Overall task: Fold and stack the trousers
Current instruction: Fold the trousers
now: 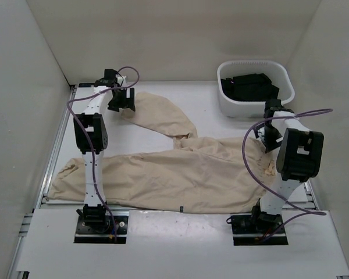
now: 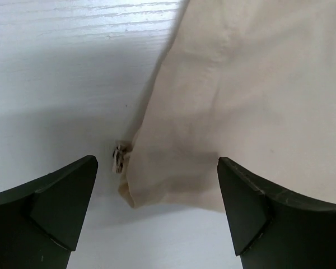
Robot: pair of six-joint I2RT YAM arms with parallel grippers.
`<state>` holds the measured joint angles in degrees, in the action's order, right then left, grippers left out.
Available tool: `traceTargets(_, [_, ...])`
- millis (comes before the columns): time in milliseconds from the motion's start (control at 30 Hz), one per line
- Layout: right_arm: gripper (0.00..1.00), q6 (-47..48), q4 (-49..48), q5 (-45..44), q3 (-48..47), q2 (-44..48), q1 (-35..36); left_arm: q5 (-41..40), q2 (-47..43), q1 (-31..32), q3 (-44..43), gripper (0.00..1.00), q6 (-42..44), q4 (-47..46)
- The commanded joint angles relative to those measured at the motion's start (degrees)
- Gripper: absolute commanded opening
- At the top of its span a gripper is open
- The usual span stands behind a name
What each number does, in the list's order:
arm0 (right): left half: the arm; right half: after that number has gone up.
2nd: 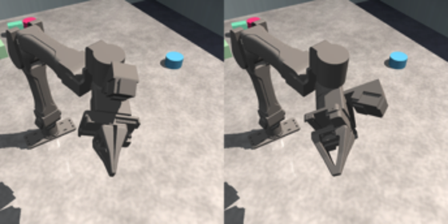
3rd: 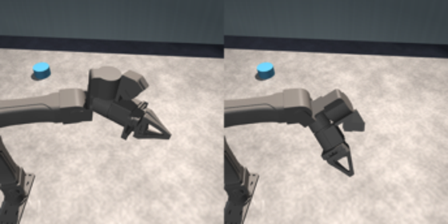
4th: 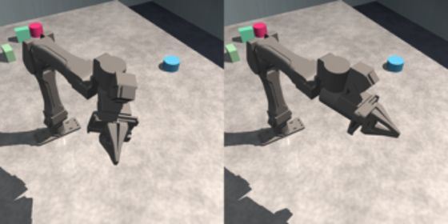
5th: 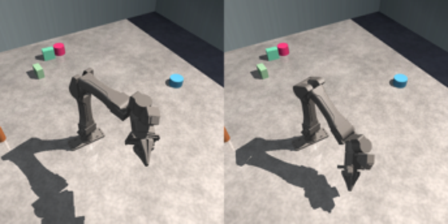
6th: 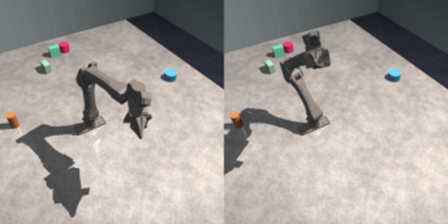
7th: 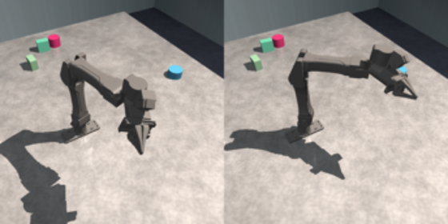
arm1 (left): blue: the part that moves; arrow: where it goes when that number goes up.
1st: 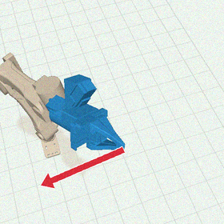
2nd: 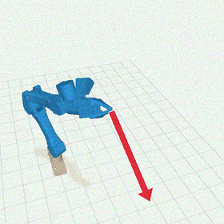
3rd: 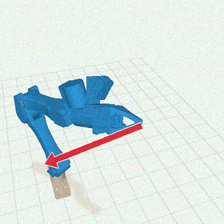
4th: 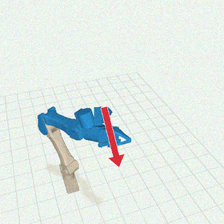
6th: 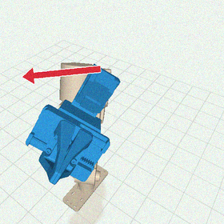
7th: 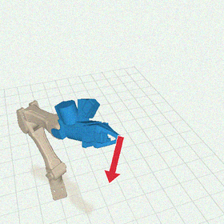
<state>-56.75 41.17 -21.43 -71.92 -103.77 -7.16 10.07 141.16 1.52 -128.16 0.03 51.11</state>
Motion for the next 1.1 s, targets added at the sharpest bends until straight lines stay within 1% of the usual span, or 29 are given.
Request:
traceTargets(0, [0.87, -3.3, -0.8, -0.9, -1.5, -2.9, -0.8, -0.6, 2.2, 0.8, 2.0, 1.00, 0.0, -3.6])
traceTargets(100, [0.84, -4.1, -0.8, -0.9, -1.5, -5.9, -1.4, -2.2, 4.5, 1.6, 3.3, 1.00, 0.0, -4.2])
traceTargets(133, [0.83, -4.6, -0.8, -0.9, -0.9, -6.4, -1.4, -3.1, 5.1, 2.2, 3.4, 0.98, 0.0, -4.2])
traceTargets(167, [0.81, -4.6, -1.4, -0.9, -0.2, -7.1, -1.4, -3.1, 5.1, 2.2, 4.0, 0.92, 0.0, -4.2])
traceTargets(200, [0.72, -4.6, -1.4, -0.4, -0.2, -7.2, -1.4, -2.3, 5.1, 2.2, 4.8, 0.71, 0.0, -4.2])
traceTargets(233, [0.67, -4.6, -2.1, -0.4, 0.7, -7.8, -1.4, -0.2, 4.1, 2.2, 6.2, 0.58, 0.0, -4.2])
traceTargets(267, [0.62, -4.6, -2.7, -0.4, 1.3, -7.8, -1.4, 0.7, 3.5, 2.2, 8.6, 0.43, 0.0, -4.2])
traceTargets(300, [0.50, -4.6, -2.7, -0.4, 2.0, -7.8, -1.4, 1.4, 2.8, 2.2, 9.7, 0.25, 0.0, -4.2])
traceTargets(333, [0.42, -4.6, -2.7, -0.4, 2.0, -8.3, -1.4, 1.4, 1.4, 2.2, 10.6, 0.14, 0.0, -4.2])
traceTargets(400, [0.23, -4.1, -2.7, -0.4, 2.0, -8.3, -1.4, 2.6, -0.4, 2.2, 12.7, 0.14, 0.0, -4.2])
traceTargets(433, [0.08, -2.5, -2.7, -0.4, 2.0, -8.3, -1.4, 2.6, -1.3, 2.2, 12.7, 0.14, 0.0, -3.7])
traceTargets(467, [0.01, -1.9, -2.0, -1.3, 1.1, -8.3, -1.4, 2.6, -3.8, 0.9, 11.6, 0.14, 0.0, -3.1])
traceTargets(533, [0.00, 0.5, 0.0, -2.9, -0.8, -6.5, -1.4, 2.6, -6.3, -1.3, 8.6, 0.14, 0.0, -1.2])
traceTargets(567, [0.00, 1.5, 0.0, -4.7, -1.5, -5.4, -1.4, 1.9, -8.6, -4.0, 6.3, 0.14, 0.0, -0.2])
traceTargets(600, [0.00, 2.3, 0.7, -5.9, -1.5, -4.1, -1.4, 0.8, -9.6, -5.5, 0.7, 0.14, 0.0, 0.8])
traceTargets(633, [0.00, 3.0, 1.2, -7.0, -2.2, -0.9, -1.9, -0.8, -10.5, -6.8, -2.0, 0.14, 0.0, 1.7])
traceTargets(667, [0.00, 4.5, 1.2, -8.2, -2.2, 1.0, -1.9, -2.5, -13.1, -9.5, -3.9, 0.14, 0.0, 2.2])
traceTargets(700, [0.00, 5.2, 1.2, -9.8, -2.2, 4.9, -1.9, -6.1, -14.7, -10.8, -4.9, 0.14, 0.0, 2.2])
traceTargets(767, [0.00, 7.2, 1.2, -10.4, -1.5, 8.9, -3.6, -9.9, -19.3, -13.2, -4.9, 0.14, 0.0, 2.2])
traceTargets(800, [0.00, 7.8, 1.2, -11.2, -0.5, 12.7, -4.2, -13.0, -20.7, -15.7, -2.7, 0.14, 0.0, 2.2])
traceTargets(833, [0.00, 8.5, 1.2, -11.2, 0.0, 14.5, -5.0, -13.8, -22.1, -17.1, -1.7, 0.14, 0.0, 2.2])
traceTargets(867, [0.00, 10.2, 1.2, -11.2, 0.5, 16.2, -6.4, -14.5, -23.3, -18.6, -0.7, 0.14, 0.0, 2.2])
traceTargets(900, [0.00, 11.1, 1.2, -11.2, 1.1, 19.1, -7.1, -14.5, -25.3, -21.7, 0.4, 0.14, 0.0, 2.2])
traceTargets(1000, [0.00, 14.9, 0.0, -11.2, 2.2, 21.7, -7.6, -13.8, -28.1, -25.7, 5.8, 0.14, 0.0, 2.2])
traceTargets(1067, [0.00, 16.1, 0.0, -7.8, 1.7, 21.7, -7.6, -13.8, -29.4, -25.7, 8.2, 0.14, 0.0, 2.8])
